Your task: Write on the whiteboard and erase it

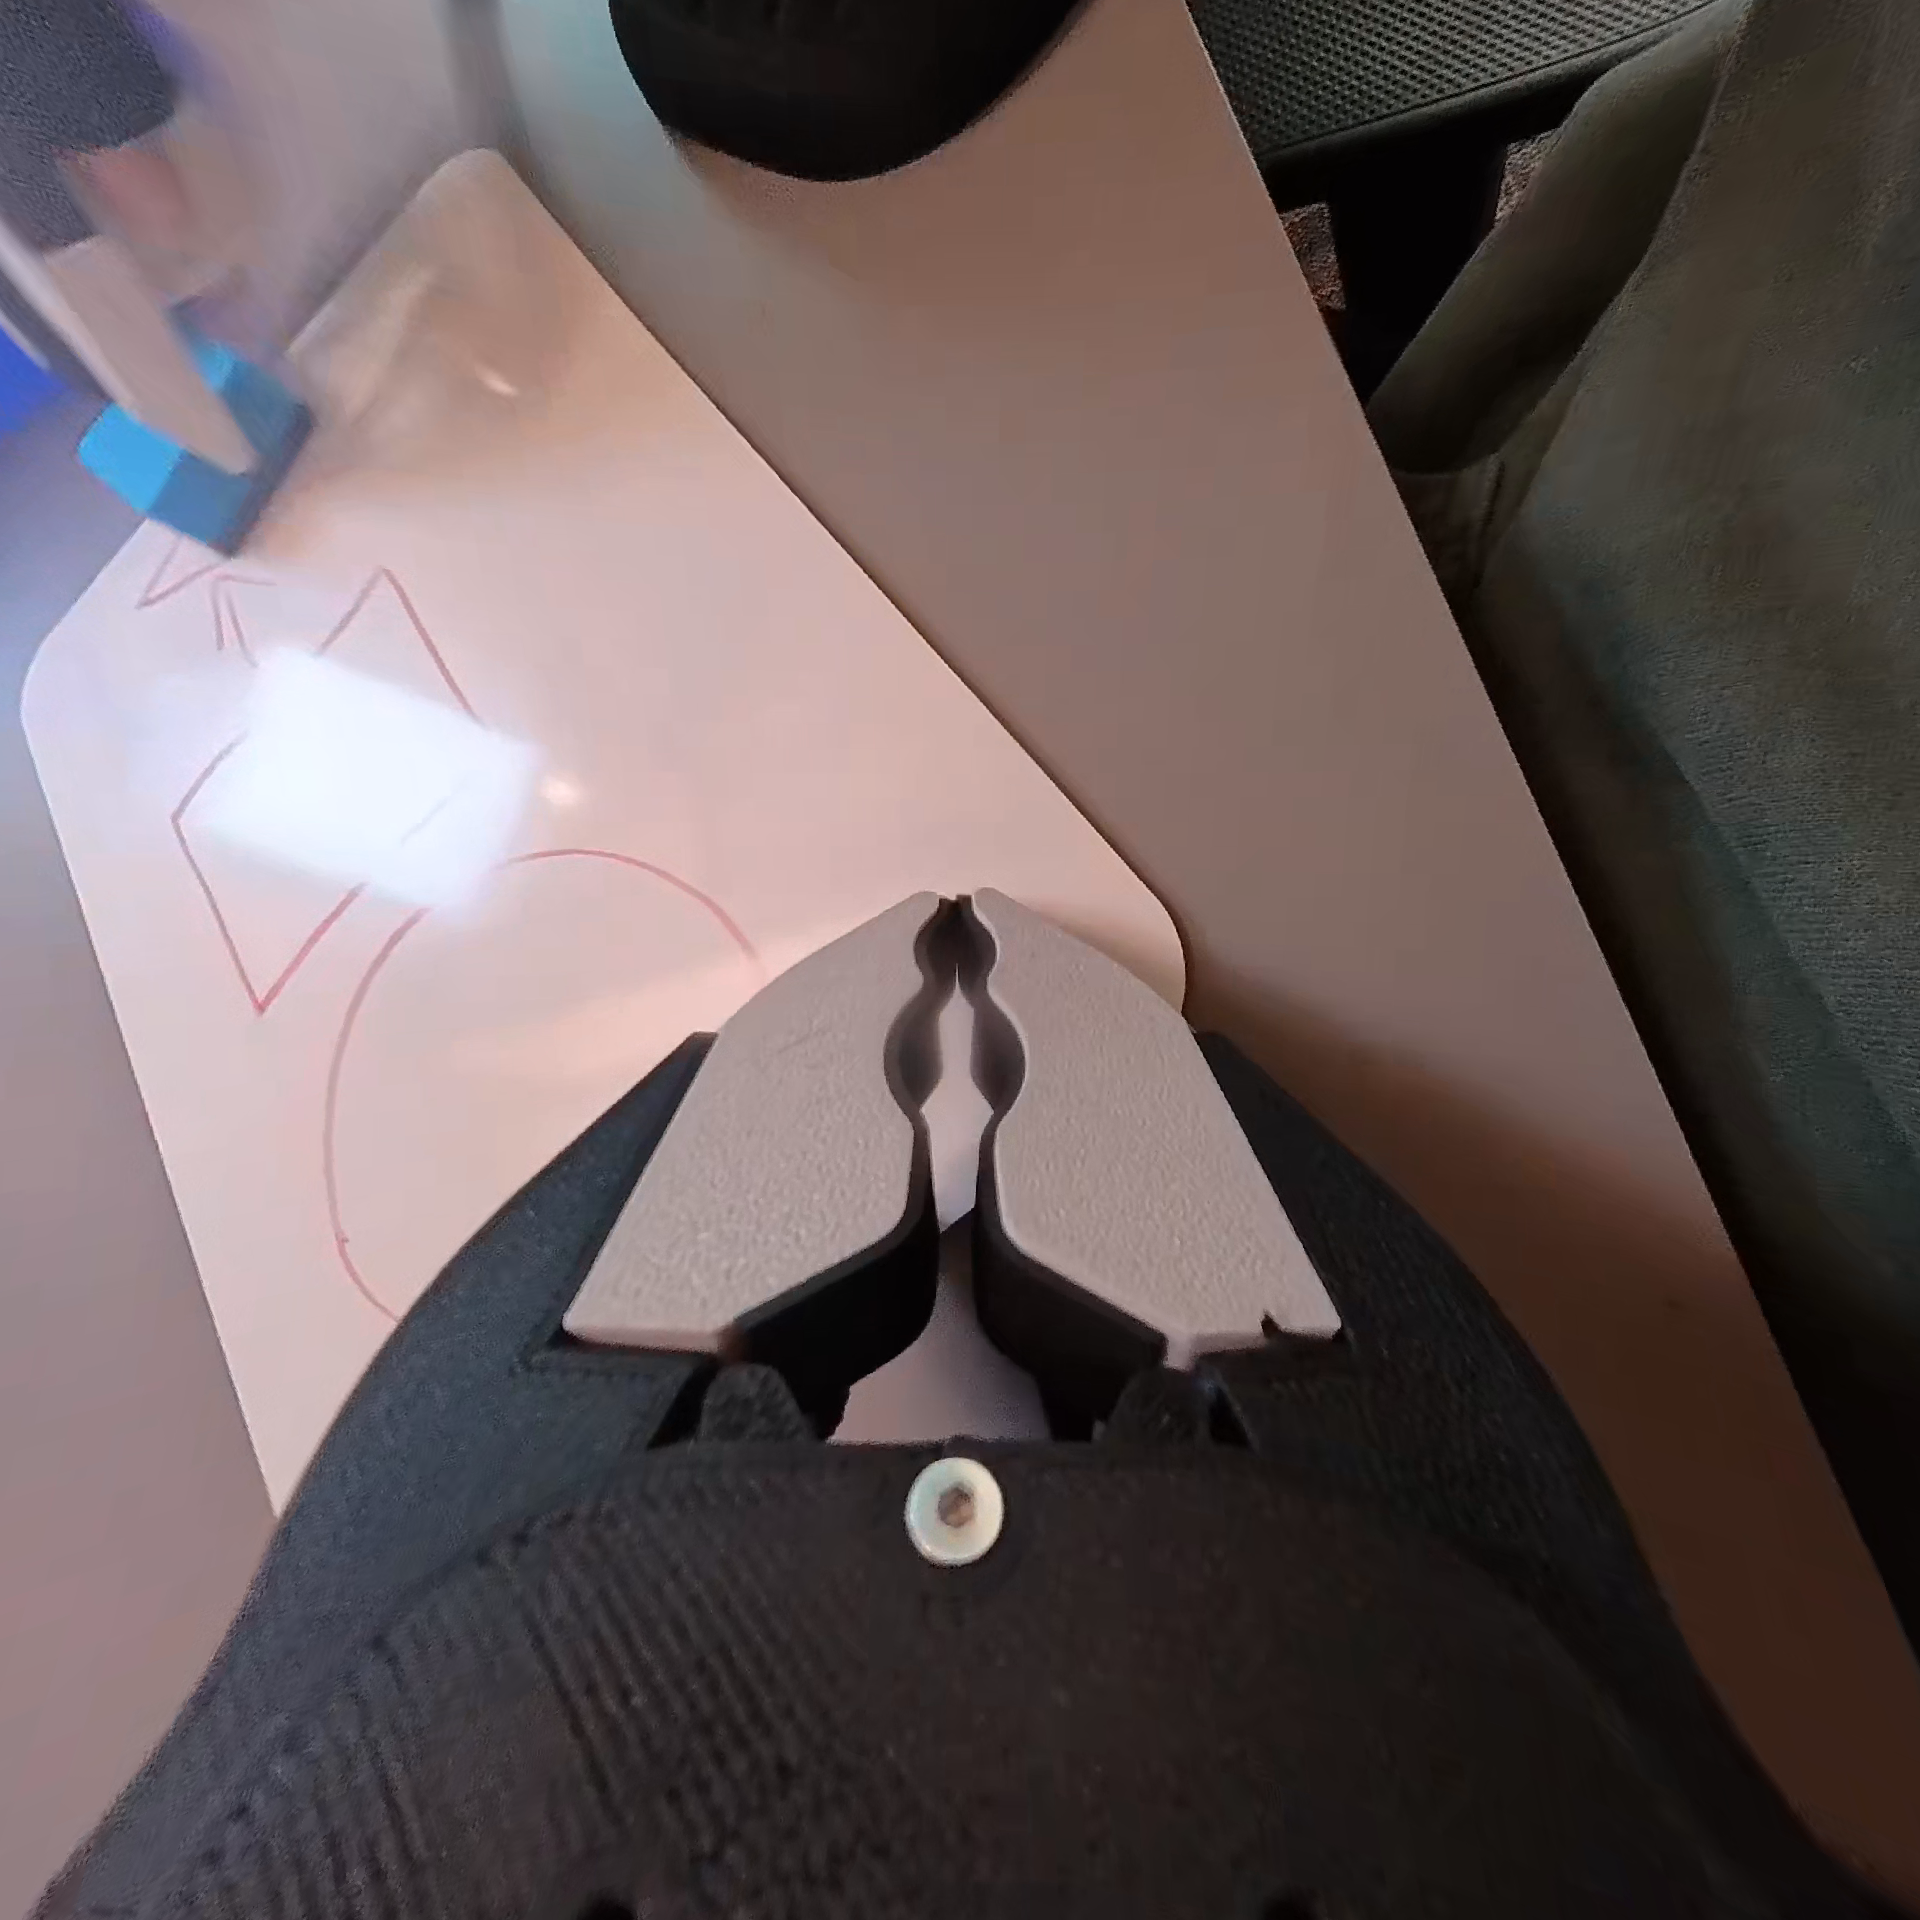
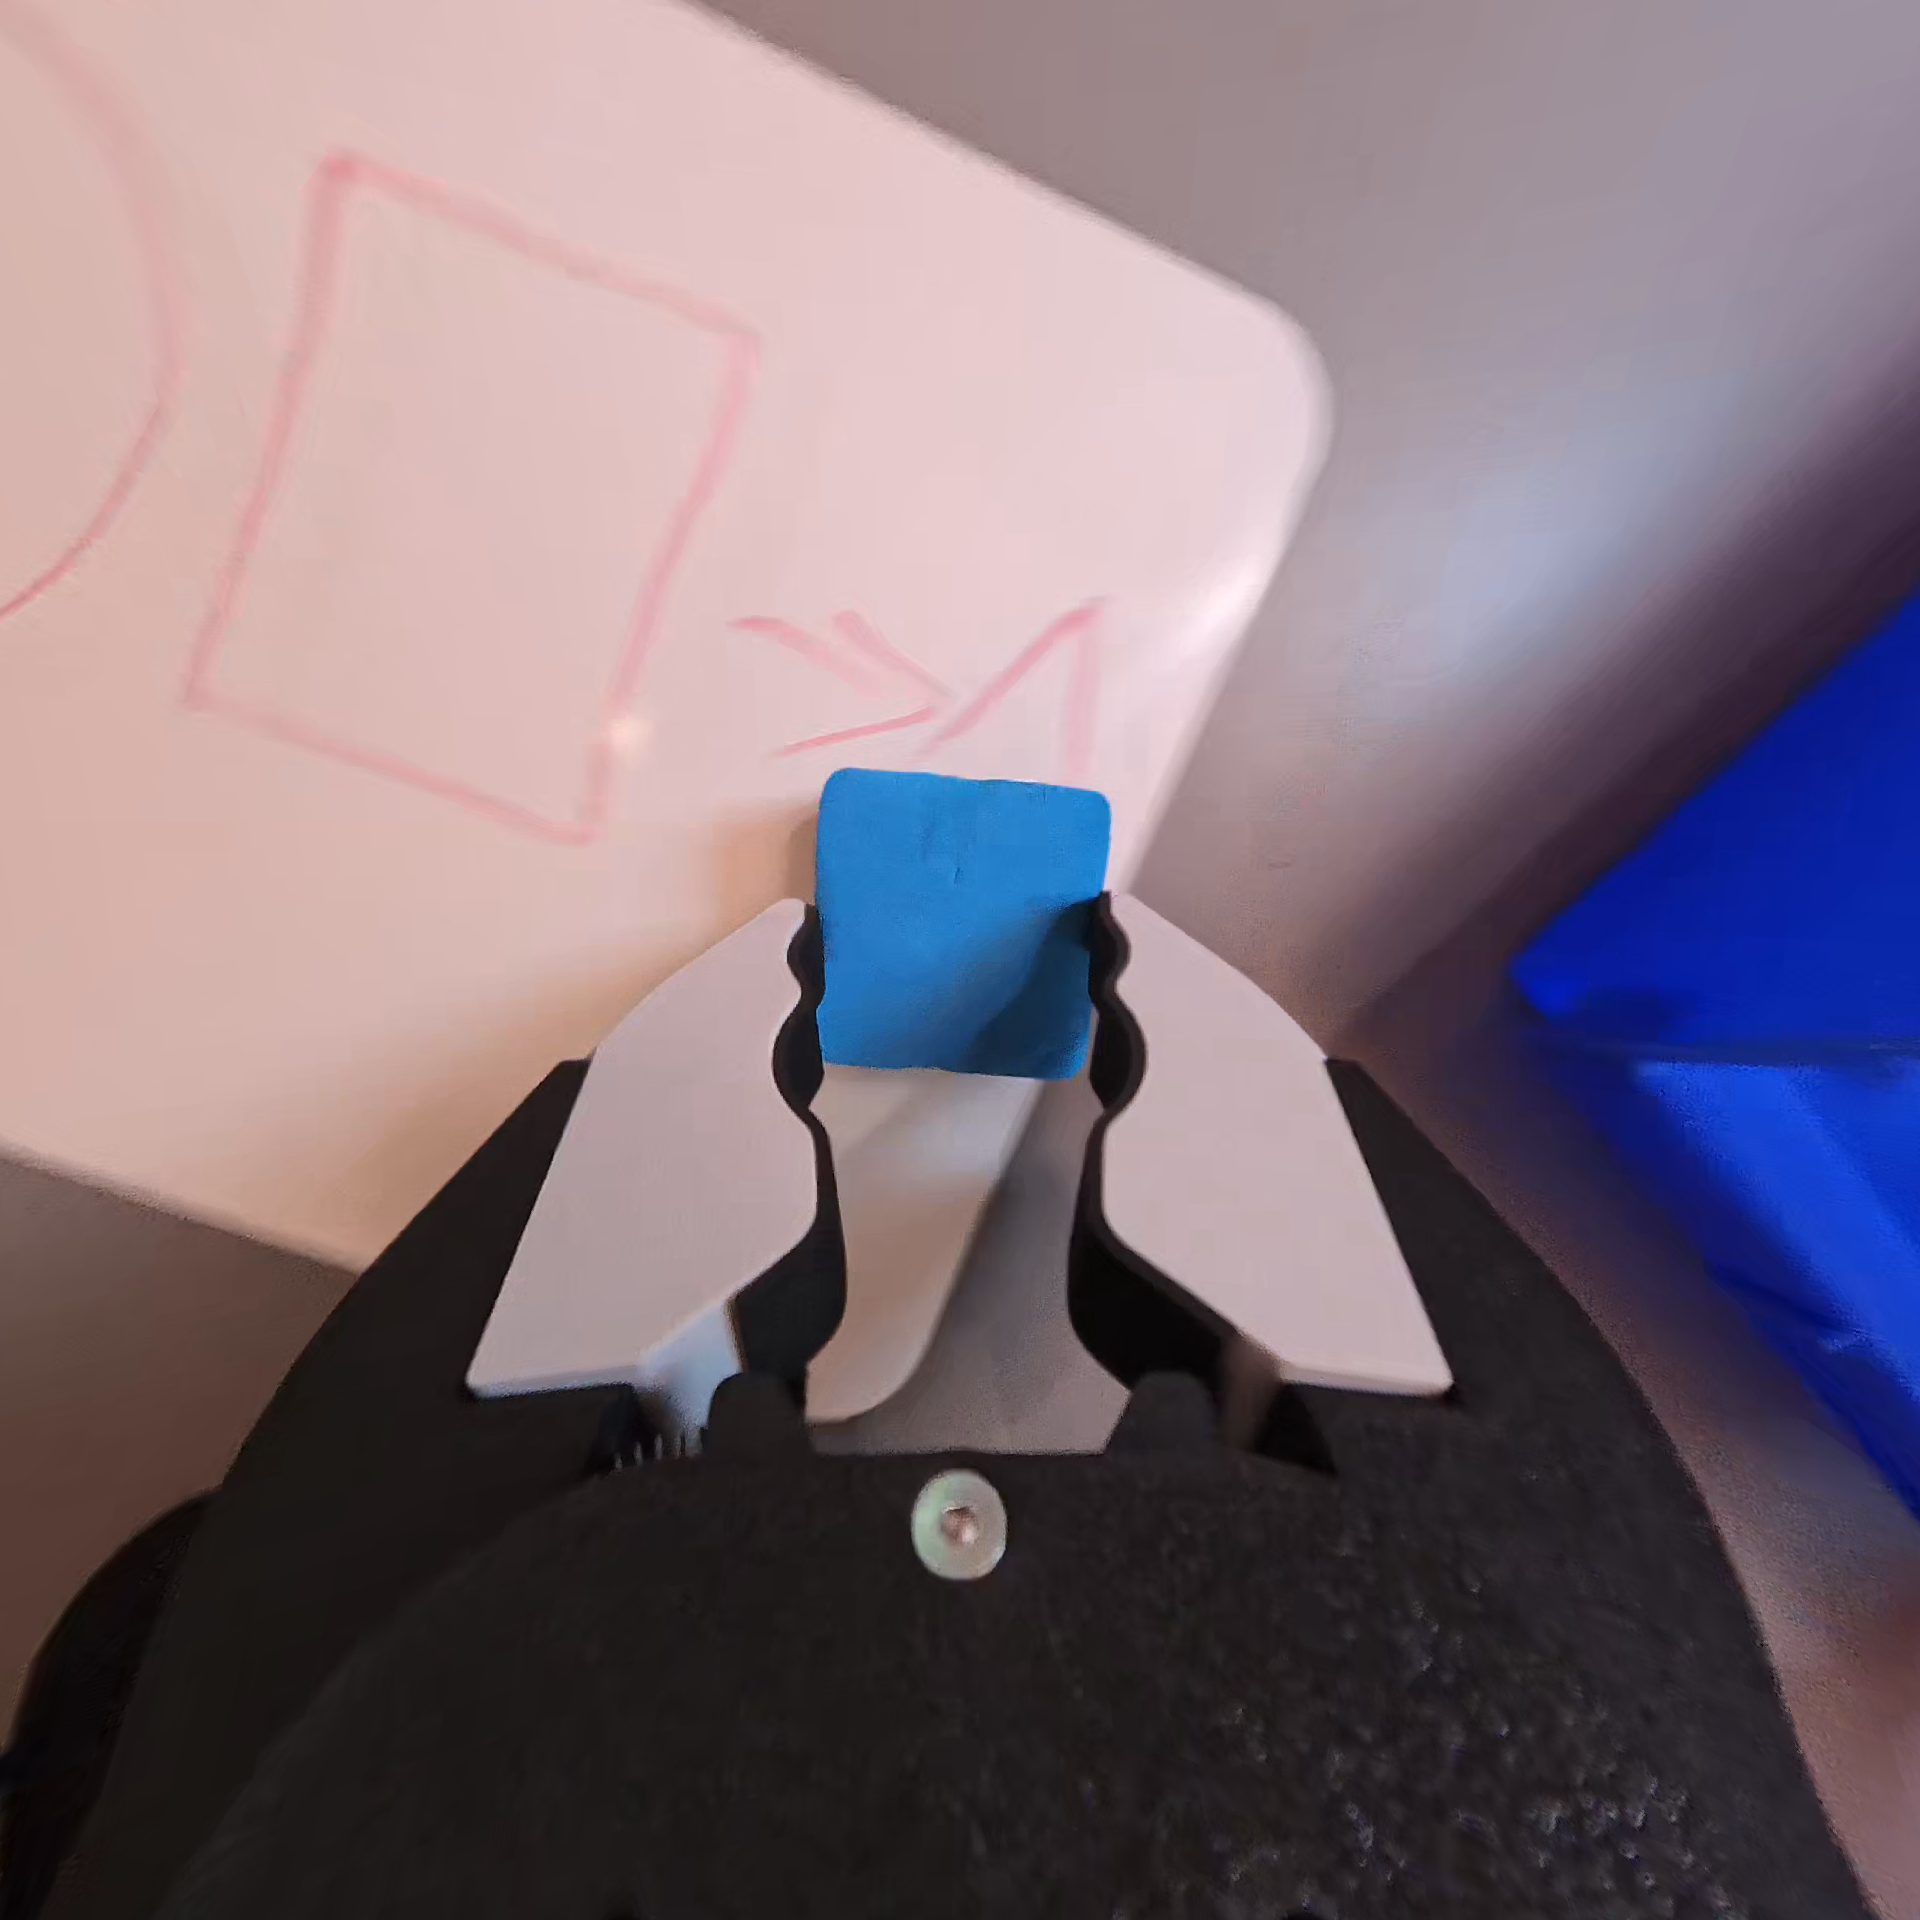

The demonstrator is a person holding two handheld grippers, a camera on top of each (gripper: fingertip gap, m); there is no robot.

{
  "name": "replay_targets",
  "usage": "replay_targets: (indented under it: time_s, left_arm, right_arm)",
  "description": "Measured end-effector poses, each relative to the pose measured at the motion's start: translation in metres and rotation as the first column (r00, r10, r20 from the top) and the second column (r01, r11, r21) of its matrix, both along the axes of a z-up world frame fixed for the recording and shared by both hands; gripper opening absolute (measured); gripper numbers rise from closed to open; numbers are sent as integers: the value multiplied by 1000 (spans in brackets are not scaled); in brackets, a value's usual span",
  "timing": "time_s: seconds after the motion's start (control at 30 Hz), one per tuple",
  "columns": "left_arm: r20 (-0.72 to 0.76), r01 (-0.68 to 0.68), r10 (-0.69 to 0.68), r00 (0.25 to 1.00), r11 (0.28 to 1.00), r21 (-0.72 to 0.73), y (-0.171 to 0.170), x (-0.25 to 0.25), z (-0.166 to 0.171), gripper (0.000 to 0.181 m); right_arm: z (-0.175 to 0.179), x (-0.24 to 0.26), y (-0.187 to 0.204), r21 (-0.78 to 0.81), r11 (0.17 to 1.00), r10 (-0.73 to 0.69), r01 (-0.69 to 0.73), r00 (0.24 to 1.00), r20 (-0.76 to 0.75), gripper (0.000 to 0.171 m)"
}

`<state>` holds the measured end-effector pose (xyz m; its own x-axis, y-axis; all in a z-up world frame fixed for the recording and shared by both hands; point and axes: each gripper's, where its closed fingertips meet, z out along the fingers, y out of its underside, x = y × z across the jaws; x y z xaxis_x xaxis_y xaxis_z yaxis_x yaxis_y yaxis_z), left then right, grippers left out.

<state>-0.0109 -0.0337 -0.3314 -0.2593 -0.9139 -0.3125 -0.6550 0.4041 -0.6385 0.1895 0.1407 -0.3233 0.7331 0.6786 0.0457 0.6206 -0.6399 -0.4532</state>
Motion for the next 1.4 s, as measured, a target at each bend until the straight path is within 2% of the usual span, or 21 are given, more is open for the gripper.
replay_targets:
  time_s: [0.07, 0.1, 0.17, 0.23, 0.33, 0.4, 0.47, 0.53, 0.57, 0.63, 0.7, 0.8, 0.87, 0.9, 1.0, 1.07, 1.17, 1.23, 1.27, 1.33, 1.4]
  left_arm:
    - [2, 3, -3, 1000, 1000, -2, 0, 0, 0, 1]
    - [0, 4, -4, 1000, 1000, -7, -1, -1, 0, 1]
    - [3, 5, -5, 1000, 1000, -16, -1, -2, 0, 1]
    - [4, 10, -9, 1000, 1000, -21, -2, -3, 0, 1]
    - [3, 16, -16, 1000, 1000, -6, -3, -3, 0, 1]
    - [5, 20, -20, 1000, 1000, -1, -3, -3, 0, 1]
    - [7, 20, -20, 1000, 1000, -16, -4, -3, 0, 1]
    - [7, 20, -20, 1000, 1000, -19, -4, -3, 0, 1]
    - [10, 21, -21, 1000, 1000, -14, -4, -3, 0, 1]
    - [13, 24, -24, 1000, 1000, -6, -4, -4, 0, 1]
    - [17, 26, -26, 1000, 1000, -7, -4, -4, 0, 1]
    - [16, 27, -27, 1000, 1000, -7, -4, -3, 0, 1]
    - [16, 24, -24, 1000, 1000, -6, -4, -3, 0, 1]
    - [16, 26, -26, 1000, 1000, -5, -5, -3, 0, 1]
    - [16, 31, -31, 999, 1000, -2, -6, -3, 0, 1]
    - [18, 31, -31, 999, 999, -7, -7, -3, 0, 1]
    - [18, 31, -31, 999, 999, -8, -7, -3, 0, 1]
    - [18, 34, -33, 999, 999, -8, -7, -4, 0, 1]
    - [18, 36, -36, 999, 999, -8, -7, -4, 0, 1]
    - [17, 38, -38, 999, 999, -2, -7, -4, 0, 1]
    - [19, 35, -35, 999, 999, 3, -7, -4, 0, 1]
  right_arm:
    - [0, -6, 23, 6, 999, -37, 38, 997, -67, 50]
    - [0, -21, 23, 21, 1000, 4, -2, 997, -75, 50]
    - [0, -50, 0, 16, 993, 118, -117, 991, -67, 50]
    - [0, -46, -16, -14, 988, 154, -155, 987, -54, 49]
    - [0, -4, 20, 12, 1000, -11, 11, 999, -34, 49]
    - [0, -16, 29, 41, 999, -12, 15, 998, -61, 49]
    - [0, -50, 1, 40, 993, 115, -113, 991, -61, 49]
    - [0, -53, -26, 11, 982, 189, -188, 981, -44, 49]
    - [0, -39, -24, -4, 988, 156, -156, 987, -43, 49]
    - [0, -2, 5, 12, 1000, 10, -9, 999, -32, 49]
    - [0, -6, 23, 44, 999, -19, 22, 998, -57, 49]
    - [0, -62, -13, 37, 987, 162, -159, 983, -88, 49]
    - [0, -66, -40, -15, 967, 254, -256, 965, -65, 49]
    - [0, -54, -36, -33, 972, 232, -234, 972, -45, 49]
    - [-1, -16, 27, 10, 999, 36, -35, 999, -36, 49]
    - [-1, -38, 41, 46, 997, 69, -66, 996, -59, 49]
    - [-1, -92, -17, -19, 956, 292, -294, 953, -85, 49]
    - [-1, -92, -49, -53, 920, 385, -388, 921, -57, 49]
    - [-1, -80, -44, -59, 930, 360, -362, 932, -44, 49]
    - [-1, -43, 3, -31, 982, 188, -188, 982, -5, 49]
    - [-1, -36, 45, 8, 997, 79, -79, 994, -70, 49]
